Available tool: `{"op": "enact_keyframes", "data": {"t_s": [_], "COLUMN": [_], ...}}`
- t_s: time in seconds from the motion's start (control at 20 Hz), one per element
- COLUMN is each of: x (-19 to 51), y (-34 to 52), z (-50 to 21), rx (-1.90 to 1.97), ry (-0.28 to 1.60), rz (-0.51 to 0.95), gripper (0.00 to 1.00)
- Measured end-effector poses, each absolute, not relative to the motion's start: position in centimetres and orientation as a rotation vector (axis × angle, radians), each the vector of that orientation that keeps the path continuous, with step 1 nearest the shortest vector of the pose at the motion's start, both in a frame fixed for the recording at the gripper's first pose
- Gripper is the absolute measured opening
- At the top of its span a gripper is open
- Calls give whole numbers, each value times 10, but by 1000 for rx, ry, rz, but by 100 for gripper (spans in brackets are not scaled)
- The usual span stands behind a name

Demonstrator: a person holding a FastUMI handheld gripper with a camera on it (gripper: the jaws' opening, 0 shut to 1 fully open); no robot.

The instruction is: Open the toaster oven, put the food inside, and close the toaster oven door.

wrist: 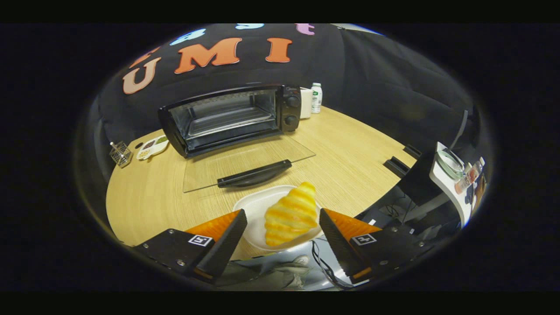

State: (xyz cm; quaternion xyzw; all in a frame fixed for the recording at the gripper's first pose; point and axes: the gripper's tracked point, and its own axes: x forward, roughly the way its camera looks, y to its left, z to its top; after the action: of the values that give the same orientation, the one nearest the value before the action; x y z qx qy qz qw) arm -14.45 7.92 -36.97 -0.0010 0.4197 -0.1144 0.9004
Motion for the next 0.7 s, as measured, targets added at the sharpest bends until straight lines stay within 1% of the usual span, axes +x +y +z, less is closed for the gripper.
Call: {"op": "enact_keyframes", "data": {"t_s": [0.3,0.5,0.6,0.7], "x": [-158,-165,-164,-163], "y": [83,74,72,73], "z": [-405,-421,-423,-422], "rx": [53,37,47,51], "ry": [923,950,956,957], "rz": [-305,-362,-362,-359], "gripper": [99,94,82,67]}}
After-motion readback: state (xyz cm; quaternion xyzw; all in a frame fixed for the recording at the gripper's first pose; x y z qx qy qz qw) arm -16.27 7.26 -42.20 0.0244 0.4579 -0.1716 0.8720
